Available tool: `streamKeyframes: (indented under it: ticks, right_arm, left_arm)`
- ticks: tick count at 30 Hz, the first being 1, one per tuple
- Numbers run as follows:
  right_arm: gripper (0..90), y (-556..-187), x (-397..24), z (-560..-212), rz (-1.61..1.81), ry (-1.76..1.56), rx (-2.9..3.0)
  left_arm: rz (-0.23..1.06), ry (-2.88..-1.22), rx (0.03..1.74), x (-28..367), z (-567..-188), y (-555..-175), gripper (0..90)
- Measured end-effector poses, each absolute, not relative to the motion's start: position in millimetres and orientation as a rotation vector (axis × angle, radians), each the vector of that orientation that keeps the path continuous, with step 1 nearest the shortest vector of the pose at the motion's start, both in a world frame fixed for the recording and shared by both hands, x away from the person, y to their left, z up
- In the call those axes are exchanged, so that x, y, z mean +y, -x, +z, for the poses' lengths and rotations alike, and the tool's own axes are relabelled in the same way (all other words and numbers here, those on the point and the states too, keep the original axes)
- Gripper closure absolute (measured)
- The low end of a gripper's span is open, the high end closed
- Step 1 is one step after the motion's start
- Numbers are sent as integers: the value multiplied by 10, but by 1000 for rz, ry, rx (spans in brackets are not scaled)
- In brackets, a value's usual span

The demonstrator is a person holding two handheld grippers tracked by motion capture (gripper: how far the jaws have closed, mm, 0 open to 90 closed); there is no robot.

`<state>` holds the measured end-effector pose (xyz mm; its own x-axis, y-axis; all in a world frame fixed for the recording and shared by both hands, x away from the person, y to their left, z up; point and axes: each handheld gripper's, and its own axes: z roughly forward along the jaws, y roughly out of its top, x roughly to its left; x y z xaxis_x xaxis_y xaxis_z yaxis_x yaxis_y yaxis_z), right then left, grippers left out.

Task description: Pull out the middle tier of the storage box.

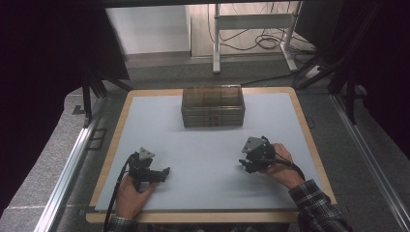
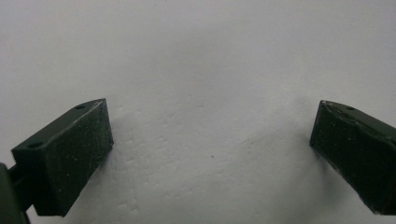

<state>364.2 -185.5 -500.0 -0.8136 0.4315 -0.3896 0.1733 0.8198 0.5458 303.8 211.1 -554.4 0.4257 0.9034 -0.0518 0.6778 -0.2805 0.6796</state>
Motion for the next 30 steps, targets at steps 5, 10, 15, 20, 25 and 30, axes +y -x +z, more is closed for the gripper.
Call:
streamKeyframes:
  ticks: [5,10,15,20,25,30]
  right_arm:
    - [220,-3651,-1809,-4999,655,-411,2473]
    - [221,-3671,-1770,-4995,629,-381,2454]
    - [230,-3707,-1739,-4978,618,-372,2433]
    - [233,-3734,-1701,-4972,611,-362,2418]
    - [235,-3758,-1661,-4986,589,-331,2401]
    - [240,-3770,-1635,-4998,576,-317,2399]
  left_arm:
    - [460,-2051,1330,2111,-5544,-3038,0]
    - [460,-2050,1330,2111,-5544,-3038,0]
    - [460,-2050,1330,2111,-5544,-3038,0]
    - [460,-2051,1330,2111,-5544,-3037,0]
    - [460,-2051,1330,2111,-5544,-3037,0]
    - [461,-2050,1330,2111,-5544,-3037,0]
